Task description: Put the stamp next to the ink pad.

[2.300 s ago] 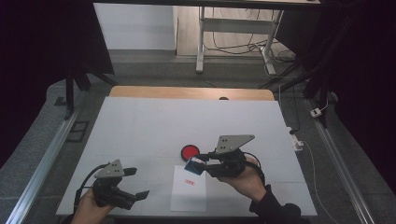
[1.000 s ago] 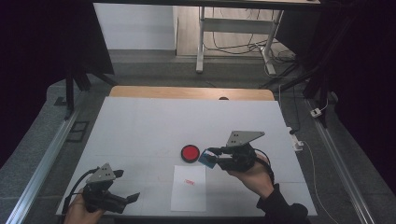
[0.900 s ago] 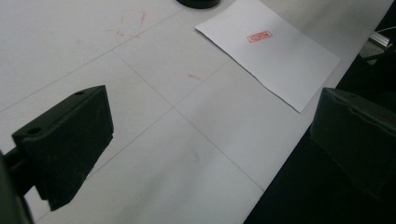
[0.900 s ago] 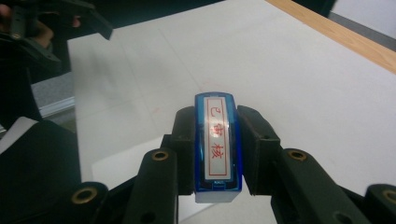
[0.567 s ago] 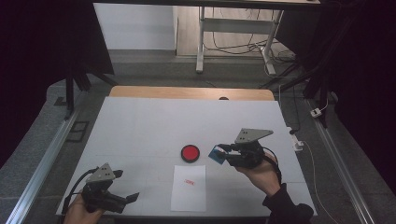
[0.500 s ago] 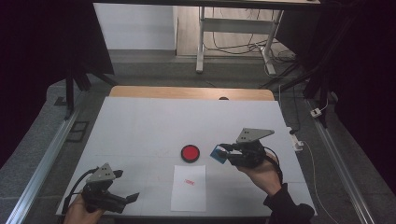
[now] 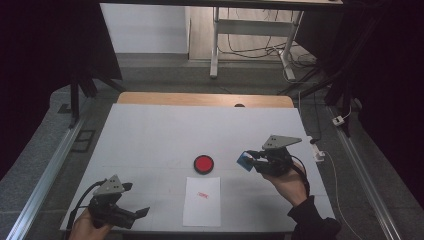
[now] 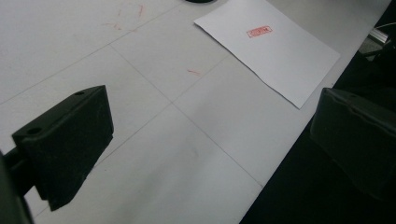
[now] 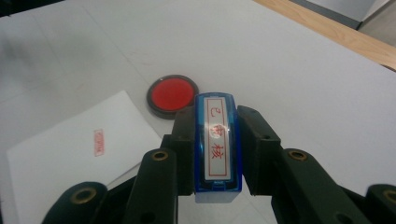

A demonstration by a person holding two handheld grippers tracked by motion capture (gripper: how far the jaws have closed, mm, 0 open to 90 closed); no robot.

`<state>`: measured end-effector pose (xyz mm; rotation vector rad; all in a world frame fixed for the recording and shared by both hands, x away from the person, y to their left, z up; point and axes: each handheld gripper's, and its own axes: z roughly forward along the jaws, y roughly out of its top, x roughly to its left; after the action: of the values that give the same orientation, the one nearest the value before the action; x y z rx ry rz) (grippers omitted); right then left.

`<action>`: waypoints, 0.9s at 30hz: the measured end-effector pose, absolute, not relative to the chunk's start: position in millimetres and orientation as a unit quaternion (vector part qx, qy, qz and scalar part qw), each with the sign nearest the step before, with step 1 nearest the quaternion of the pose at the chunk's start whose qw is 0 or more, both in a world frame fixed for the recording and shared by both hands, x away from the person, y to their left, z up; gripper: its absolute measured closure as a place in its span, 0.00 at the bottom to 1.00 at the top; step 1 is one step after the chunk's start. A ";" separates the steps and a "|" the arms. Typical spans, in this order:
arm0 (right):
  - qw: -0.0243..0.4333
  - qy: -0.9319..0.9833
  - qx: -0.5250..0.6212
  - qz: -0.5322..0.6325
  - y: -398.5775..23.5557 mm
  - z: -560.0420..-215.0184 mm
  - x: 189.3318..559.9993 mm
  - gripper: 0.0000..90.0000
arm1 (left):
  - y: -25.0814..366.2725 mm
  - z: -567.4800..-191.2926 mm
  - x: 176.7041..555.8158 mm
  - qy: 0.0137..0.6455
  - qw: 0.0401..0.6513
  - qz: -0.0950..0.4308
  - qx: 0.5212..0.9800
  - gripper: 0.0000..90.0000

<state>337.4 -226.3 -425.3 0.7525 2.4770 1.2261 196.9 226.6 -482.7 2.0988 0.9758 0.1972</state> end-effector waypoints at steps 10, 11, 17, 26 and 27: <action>0.150 0.856 0.283 0.407 -235.8 -436.7 347.2 0.77 | 226.5 -482.9 197.4 0.386 0.396 0.077 0.829 0.00; 0.152 0.856 0.283 0.405 -235.8 -438.1 347.8 0.77 | 226.5 -482.9 197.4 0.386 0.396 0.077 0.830 0.00; 0.157 0.858 0.288 0.395 -237.3 -446.9 352.4 0.77 | 226.0 -482.9 197.4 0.386 0.395 0.077 0.830 0.00; 0.162 0.861 0.292 0.383 -238.2 -457.0 357.3 0.77 | 225.7 -482.9 197.4 0.386 0.394 0.077 0.830 0.00; 0.160 0.862 0.292 0.382 -238.3 -458.1 358.0 0.77 | 225.7 -482.9 197.4 0.386 0.394 0.077 0.831 0.00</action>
<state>358.0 -238.3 -458.1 0.8340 2.4630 1.0898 197.4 225.7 -482.9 2.1077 0.9791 0.1951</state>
